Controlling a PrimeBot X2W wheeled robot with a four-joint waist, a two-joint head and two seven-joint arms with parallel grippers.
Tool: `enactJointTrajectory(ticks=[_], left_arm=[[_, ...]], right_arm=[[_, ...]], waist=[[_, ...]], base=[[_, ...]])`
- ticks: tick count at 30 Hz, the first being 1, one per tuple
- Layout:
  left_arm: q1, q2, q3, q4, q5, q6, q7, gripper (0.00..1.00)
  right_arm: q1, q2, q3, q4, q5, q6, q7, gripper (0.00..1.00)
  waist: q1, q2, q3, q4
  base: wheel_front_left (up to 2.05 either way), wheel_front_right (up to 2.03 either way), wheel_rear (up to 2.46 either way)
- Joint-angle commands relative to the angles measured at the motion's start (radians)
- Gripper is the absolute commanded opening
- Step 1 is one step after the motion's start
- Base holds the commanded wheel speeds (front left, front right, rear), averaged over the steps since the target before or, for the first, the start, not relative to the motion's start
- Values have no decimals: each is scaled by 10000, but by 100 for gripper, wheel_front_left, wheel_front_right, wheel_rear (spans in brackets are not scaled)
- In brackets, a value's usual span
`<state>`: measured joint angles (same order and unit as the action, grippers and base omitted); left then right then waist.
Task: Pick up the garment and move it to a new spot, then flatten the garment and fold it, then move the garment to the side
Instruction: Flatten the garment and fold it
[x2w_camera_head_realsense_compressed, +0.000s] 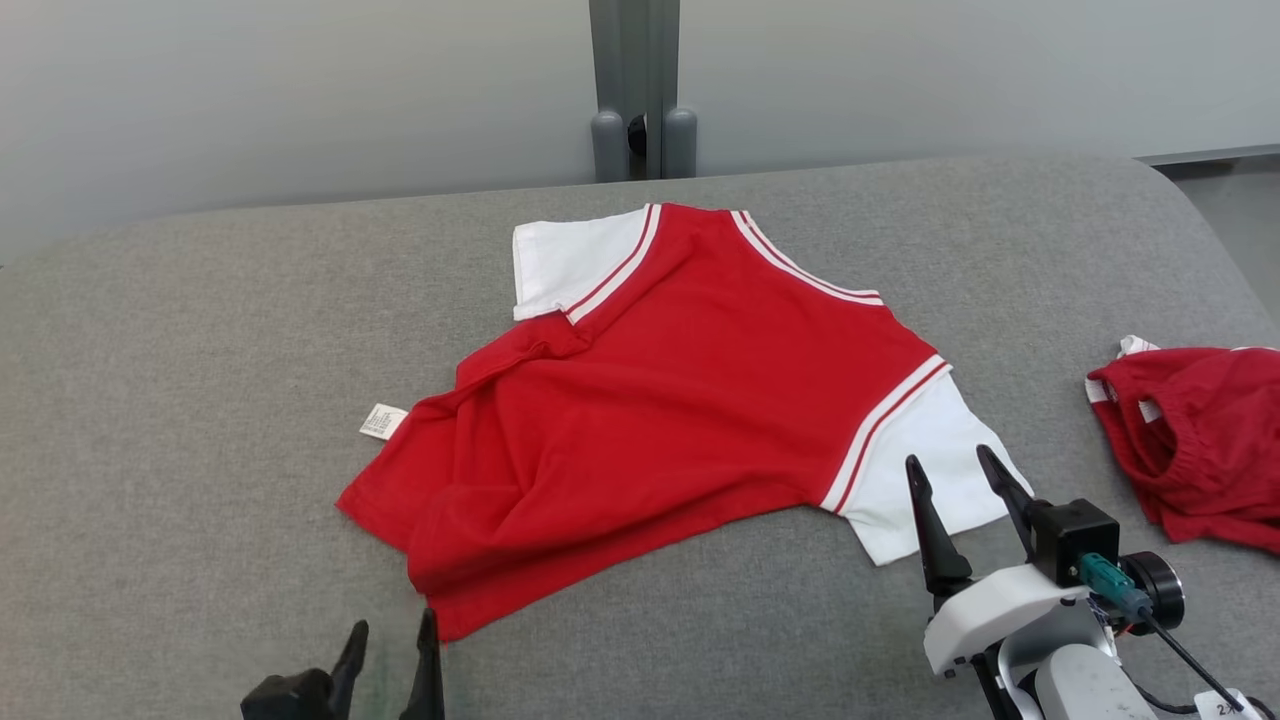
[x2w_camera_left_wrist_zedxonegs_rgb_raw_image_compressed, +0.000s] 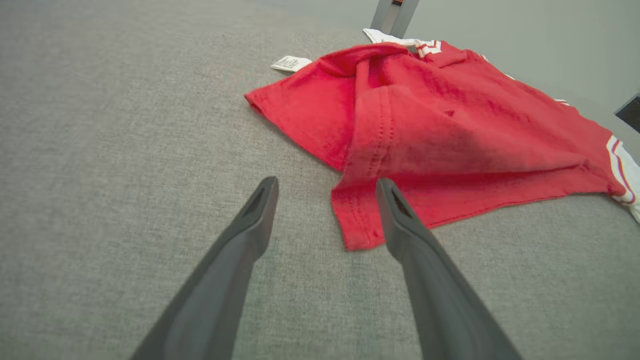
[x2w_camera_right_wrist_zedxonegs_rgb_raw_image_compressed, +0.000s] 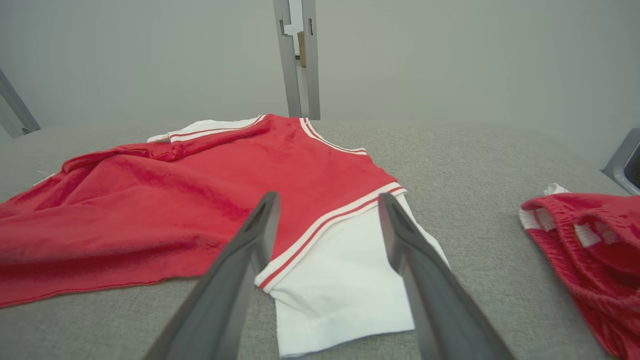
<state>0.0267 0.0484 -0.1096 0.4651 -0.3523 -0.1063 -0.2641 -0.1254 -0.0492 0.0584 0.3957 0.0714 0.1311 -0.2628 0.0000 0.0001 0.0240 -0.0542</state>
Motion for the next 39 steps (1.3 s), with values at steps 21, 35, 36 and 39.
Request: enactJointTrajectory(ticks=[21, 35, 36, 39], left_arm=[[-1288, -2, -1233, 2091, -1722, -255, 49, 100], [-1356, -73, -1914, 2603, -2749, -259, 123, 100], [-1346, -80, -1976, 2603, -2879, -260, 125, 100], [-1306, -107, -2419, 2421, -3463, -268, 137, 100]], right_arm=[[-489, -28, -415, -155, -122, -8, -22, 100], [-660, -28, -303, -210, 44, -8, -22, 100], [-663, -27, -298, -211, 48, -8, -22, 100], [-686, -28, -264, -205, 81, -8, -22, 100]], waist=[[0, -1, 1093, -593], [0, -1, 1199, -734], [0, -1, 1198, -740], [0, -1, 1208, -796]], base=[[0, 0, 0], [0, 0, 0], [0, 0, 0], [0, 0, 0]])
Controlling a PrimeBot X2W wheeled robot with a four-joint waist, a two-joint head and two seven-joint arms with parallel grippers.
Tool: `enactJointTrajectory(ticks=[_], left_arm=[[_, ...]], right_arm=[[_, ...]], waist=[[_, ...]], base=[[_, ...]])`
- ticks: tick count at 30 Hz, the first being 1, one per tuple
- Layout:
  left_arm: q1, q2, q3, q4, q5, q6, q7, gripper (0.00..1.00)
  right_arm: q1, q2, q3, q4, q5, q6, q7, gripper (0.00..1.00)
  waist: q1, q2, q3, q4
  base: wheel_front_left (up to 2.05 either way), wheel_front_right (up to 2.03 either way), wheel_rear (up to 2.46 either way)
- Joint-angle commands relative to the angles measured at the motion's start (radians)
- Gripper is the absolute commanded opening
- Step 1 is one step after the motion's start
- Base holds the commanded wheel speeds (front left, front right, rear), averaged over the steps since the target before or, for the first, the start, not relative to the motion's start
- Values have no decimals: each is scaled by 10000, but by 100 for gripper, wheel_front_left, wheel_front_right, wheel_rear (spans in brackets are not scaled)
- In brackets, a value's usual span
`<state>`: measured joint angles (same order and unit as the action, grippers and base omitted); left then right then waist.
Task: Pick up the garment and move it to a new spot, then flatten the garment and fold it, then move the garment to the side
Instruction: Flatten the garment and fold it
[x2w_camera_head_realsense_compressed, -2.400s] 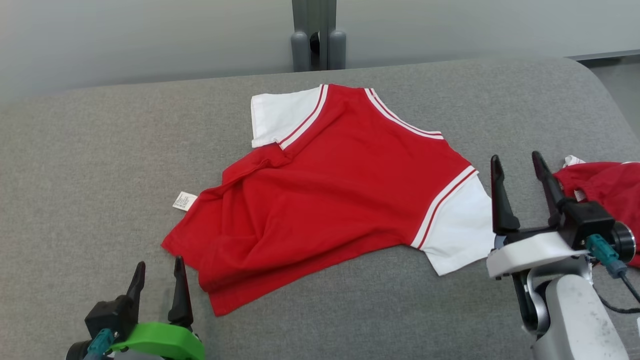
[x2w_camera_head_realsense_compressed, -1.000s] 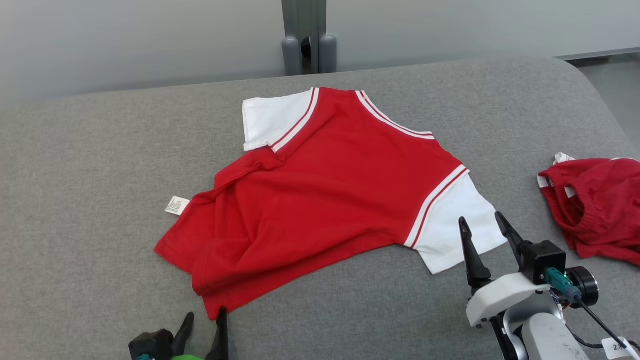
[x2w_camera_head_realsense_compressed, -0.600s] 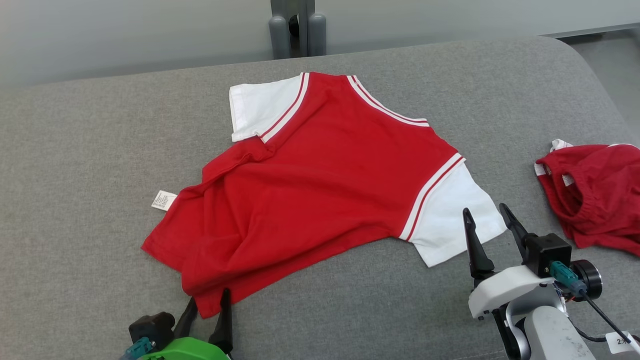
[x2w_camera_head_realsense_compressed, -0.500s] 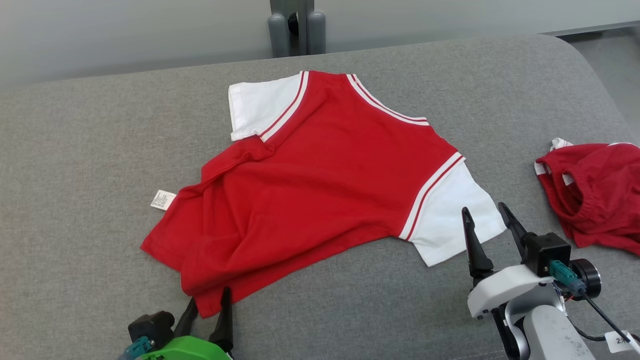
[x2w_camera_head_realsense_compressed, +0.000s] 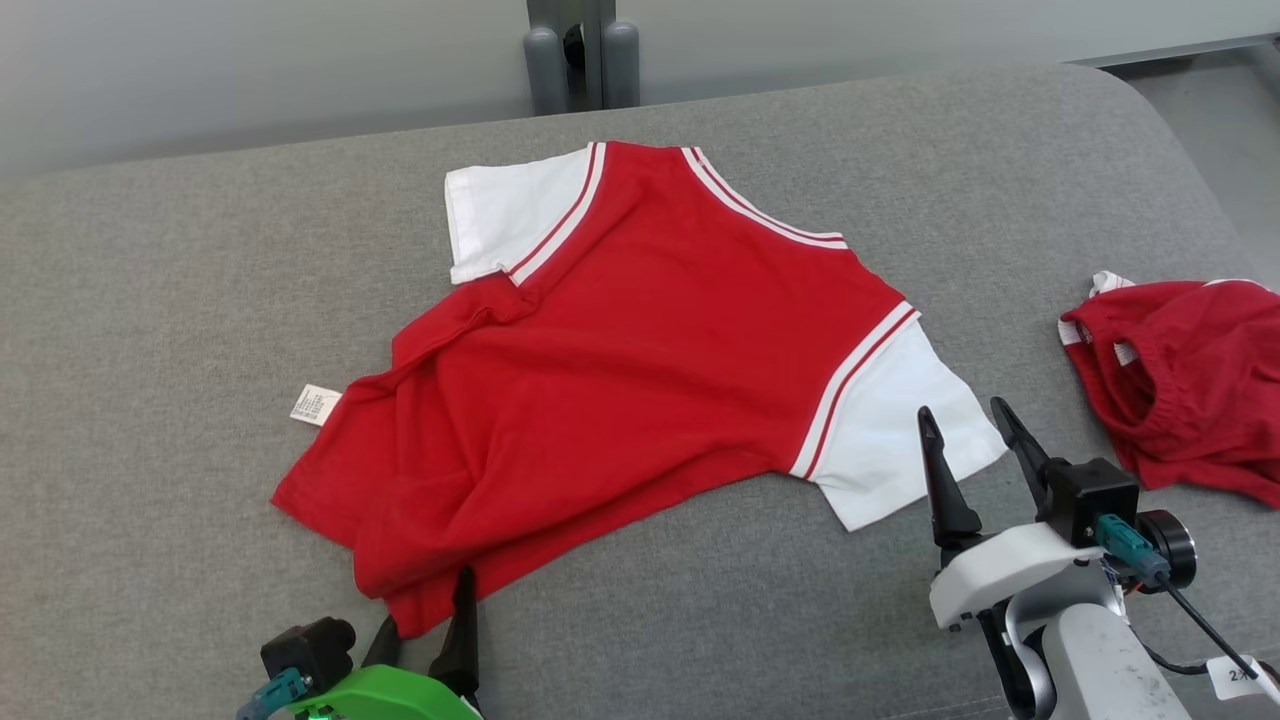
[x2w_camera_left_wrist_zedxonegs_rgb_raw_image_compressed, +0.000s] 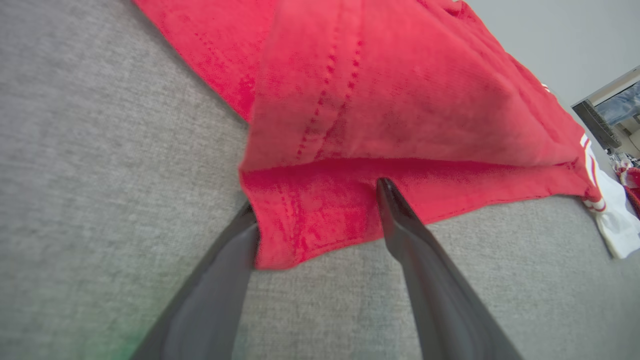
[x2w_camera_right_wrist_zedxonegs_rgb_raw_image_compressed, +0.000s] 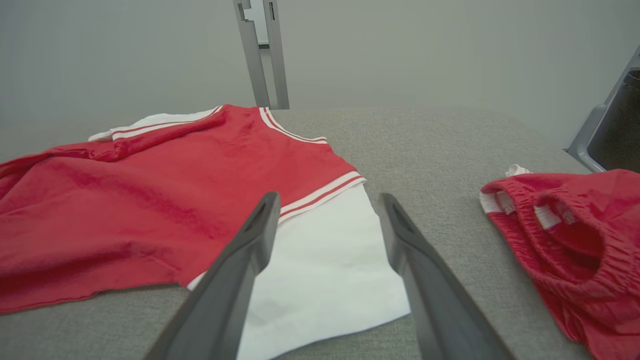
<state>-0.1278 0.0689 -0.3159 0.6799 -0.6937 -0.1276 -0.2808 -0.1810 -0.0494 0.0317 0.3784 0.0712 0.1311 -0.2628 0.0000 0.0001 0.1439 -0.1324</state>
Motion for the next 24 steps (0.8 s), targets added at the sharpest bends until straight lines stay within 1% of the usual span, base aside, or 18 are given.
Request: enactJointTrajectory(ticks=[1, 5, 8, 12, 18, 19, 20, 21, 22, 23, 24], left_arm=[[244, -288, -438, 181, -241, -55, 302, 100], [191, -33, -613, -89, -521, -55, 292, 100], [123, 90, -323, -177, -475, -41, 273, 100], [119, 113, -40, -57, -343, -19, 254, 100], [-115, 73, 87, 63, -241, -16, 266, 100], [-151, 74, 106, 88, -210, -11, 268, 89], [-186, 73, 159, 129, -193, -11, 277, 84], [-215, 80, 209, 176, -145, -11, 278, 53], [-254, 79, 299, 218, -74, -11, 279, 25], [-274, 77, 422, 289, -25, -8, 279, 0], [-299, 93, 497, 326, 66, -8, 279, 0]], right_arm=[[-135, -26, 3, -37, 76, -8, -22, 100], [-107, -26, -146, 21, 30, -8, -22, 100], [-150, -29, -423, 254, 14, -8, -22, 100], [-324, -28, -960, 792, -162, -8, -22, 100], [-732, -28, -1658, 1394, -520, -8, -22, 100], [-780, -25, -1706, 1419, -540, -8, -24, 100], [-815, -22, -1746, 1438, -565, -8, -24, 100], [-837, -23, -1775, 1456, -563, -8, -22, 100], [-870, -25, -1807, 1486, -524, -8, -22, 100], [-915, -25, -1830, 1495, -494, -8, -22, 100], [-940, -25, -1850, 1525, -471, -8, -22, 100]], waist=[[0, -1, 17, -24], [0, -1, 75, -31], [0, -1, 117, -23], [0, -1, 197, -12], [0, -1, 395, 33], [0, -1, 423, 37], [0, -1, 458, 40], [0, -1, 480, 40], [0, -1, 509, 40], [0, -1, 540, 40], [0, -1, 564, 47]], base=[[0, 0, 0], [0, 0, 0], [0, 0, 0], [0, 0, 0], [0, 0, 0], [0, 0, 0], [0, 0, 0], [0, 0, 0], [0, 0, 0], [0, 0, 0], [0, 0, 0]])
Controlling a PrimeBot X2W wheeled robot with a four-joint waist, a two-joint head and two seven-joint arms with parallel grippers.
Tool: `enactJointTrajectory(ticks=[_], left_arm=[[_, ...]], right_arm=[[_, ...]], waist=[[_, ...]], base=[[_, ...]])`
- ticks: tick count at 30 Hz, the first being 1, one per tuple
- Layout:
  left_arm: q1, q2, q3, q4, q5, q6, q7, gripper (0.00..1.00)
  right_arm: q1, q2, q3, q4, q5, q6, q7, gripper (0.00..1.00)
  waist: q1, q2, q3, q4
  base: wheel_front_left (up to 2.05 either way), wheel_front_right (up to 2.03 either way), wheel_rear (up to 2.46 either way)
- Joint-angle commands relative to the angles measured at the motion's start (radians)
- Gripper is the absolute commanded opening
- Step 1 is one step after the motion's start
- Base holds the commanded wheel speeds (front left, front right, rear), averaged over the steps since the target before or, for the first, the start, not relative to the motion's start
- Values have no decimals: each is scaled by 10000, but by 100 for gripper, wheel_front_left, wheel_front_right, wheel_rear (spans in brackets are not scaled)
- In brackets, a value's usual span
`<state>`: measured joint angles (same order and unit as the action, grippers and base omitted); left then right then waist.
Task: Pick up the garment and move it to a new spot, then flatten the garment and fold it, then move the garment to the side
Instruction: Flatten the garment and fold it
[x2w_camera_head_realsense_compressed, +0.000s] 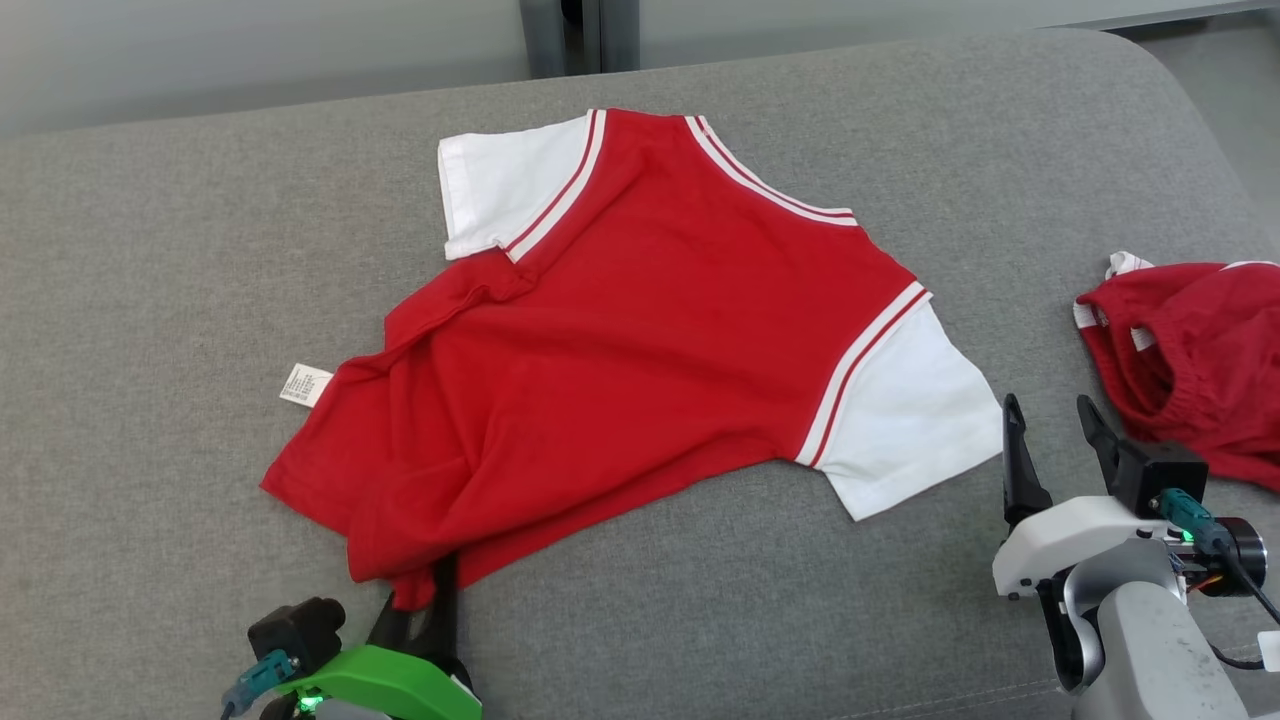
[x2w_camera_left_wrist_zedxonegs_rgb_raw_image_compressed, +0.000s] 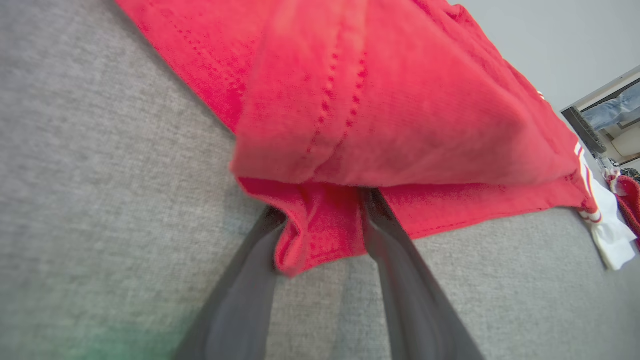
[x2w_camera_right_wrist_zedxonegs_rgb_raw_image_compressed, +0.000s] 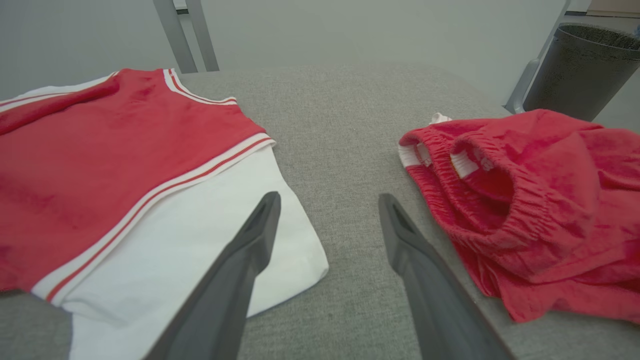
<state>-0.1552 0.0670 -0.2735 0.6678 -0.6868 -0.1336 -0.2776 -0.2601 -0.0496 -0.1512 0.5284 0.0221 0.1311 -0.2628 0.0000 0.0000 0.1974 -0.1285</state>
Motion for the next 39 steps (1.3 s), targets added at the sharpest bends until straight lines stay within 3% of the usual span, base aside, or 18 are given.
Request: enactJointTrajectory(ticks=[1, 24, 32, 39], left_arm=[[-59, 101, 134, 445, 76, 51, 246, 0], [-46, 236, -296, 305, 498, 50, 247, 0], [-228, 285, -356, 249, 584, 50, 256, 0], [-315, 328, -403, 253, 679, 53, 268, 0]], right_arm=[[-162, -23, -33, 69, 33, -8, -22, 100], [-729, 5, 338, 2740, 1751, -5, 15, 100], [-622, 125, 1414, 2645, 2880, 36, 73, 100], [-752, 131, 1722, 2462, 3297, 47, 77, 100]], waist=[[0, 0, 51, 19], [0, 0, 474, 654], [0, 0, 643, 769], [0, 0, 761, 887]], base=[[0, 0, 0], [0, 0, 0], [0, 0, 0], [0, 0, 0]])
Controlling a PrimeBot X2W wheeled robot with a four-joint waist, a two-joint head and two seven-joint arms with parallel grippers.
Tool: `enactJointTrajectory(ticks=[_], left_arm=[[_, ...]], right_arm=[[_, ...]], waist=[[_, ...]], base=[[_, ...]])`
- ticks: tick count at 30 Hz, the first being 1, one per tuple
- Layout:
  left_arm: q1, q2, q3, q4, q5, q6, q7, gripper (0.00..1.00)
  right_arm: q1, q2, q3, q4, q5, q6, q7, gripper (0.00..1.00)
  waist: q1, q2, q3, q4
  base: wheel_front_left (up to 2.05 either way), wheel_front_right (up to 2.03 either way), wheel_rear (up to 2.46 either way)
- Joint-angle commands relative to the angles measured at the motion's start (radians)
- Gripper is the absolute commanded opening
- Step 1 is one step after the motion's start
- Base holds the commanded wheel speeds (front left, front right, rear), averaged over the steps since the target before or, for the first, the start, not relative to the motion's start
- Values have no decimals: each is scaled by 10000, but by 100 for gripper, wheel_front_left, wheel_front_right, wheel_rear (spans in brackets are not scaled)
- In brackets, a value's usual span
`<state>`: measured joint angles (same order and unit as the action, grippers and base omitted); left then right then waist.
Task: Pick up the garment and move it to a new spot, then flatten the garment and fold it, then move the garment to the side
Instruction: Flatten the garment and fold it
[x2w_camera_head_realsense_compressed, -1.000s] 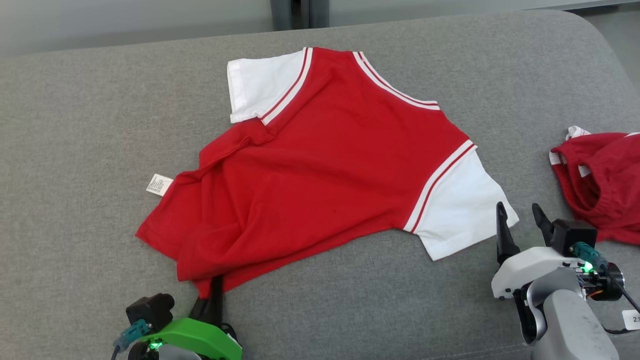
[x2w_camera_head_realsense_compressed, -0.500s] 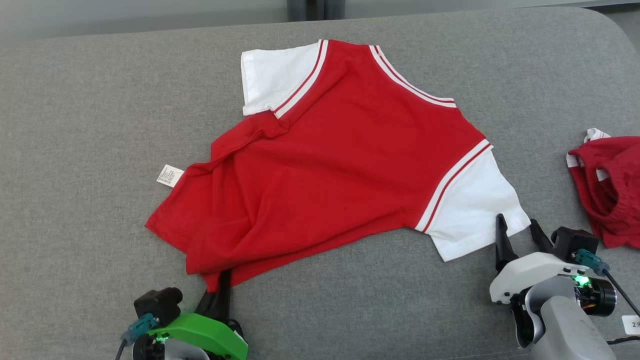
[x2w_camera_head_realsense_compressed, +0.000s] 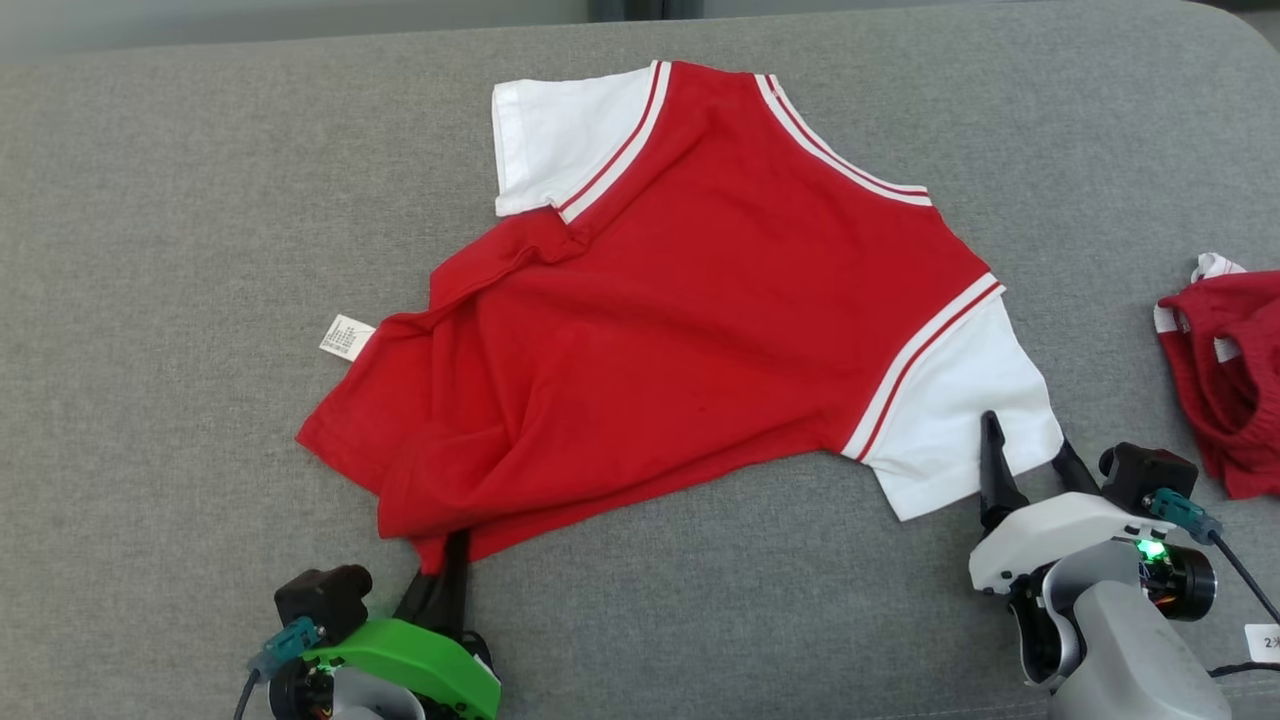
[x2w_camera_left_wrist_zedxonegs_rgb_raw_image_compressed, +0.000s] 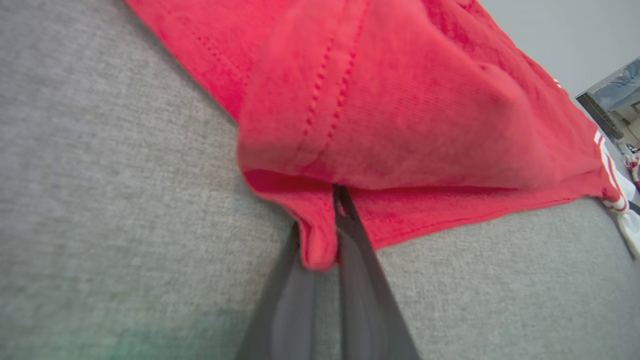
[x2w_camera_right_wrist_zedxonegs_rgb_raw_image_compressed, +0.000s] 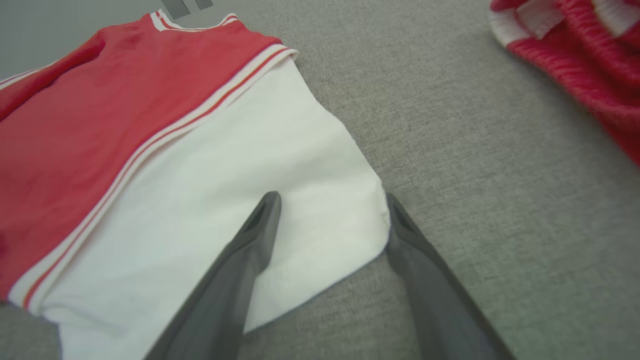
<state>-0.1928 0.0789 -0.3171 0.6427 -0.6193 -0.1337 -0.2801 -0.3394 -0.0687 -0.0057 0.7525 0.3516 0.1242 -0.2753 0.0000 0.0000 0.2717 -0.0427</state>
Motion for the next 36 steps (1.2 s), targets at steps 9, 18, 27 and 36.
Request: enactJointTrajectory(ticks=[9, 18, 27, 36], left_arm=[[4, 209, 55, 460, 65, 87, 293, 0], [89, 239, 159, 238, 111, 88, 249, 0], [20, 145, 618, -1649, 386, 41, 168, 0], [-836, 1019, 797, -4138, 335, 41, 166, 0]], right_arm=[[-67, 256, -257, 682, -319, 76, 209, 33], [-59, 184, -1158, 492, -570, 46, 185, 0], [499, 156, -1166, -2191, 458, 55, 102, 0], [-28, 161, -779, -4962, 1715, 56, 102, 0]], waist=[[0, 0, 64, 152], [0, 0, -59, 160], [0, 0, -736, 34], [0, 0, -2070, -221]], base=[[0, 0, 0], [0, 0, 0], [0, 0, 0], [0, 0, 0]])
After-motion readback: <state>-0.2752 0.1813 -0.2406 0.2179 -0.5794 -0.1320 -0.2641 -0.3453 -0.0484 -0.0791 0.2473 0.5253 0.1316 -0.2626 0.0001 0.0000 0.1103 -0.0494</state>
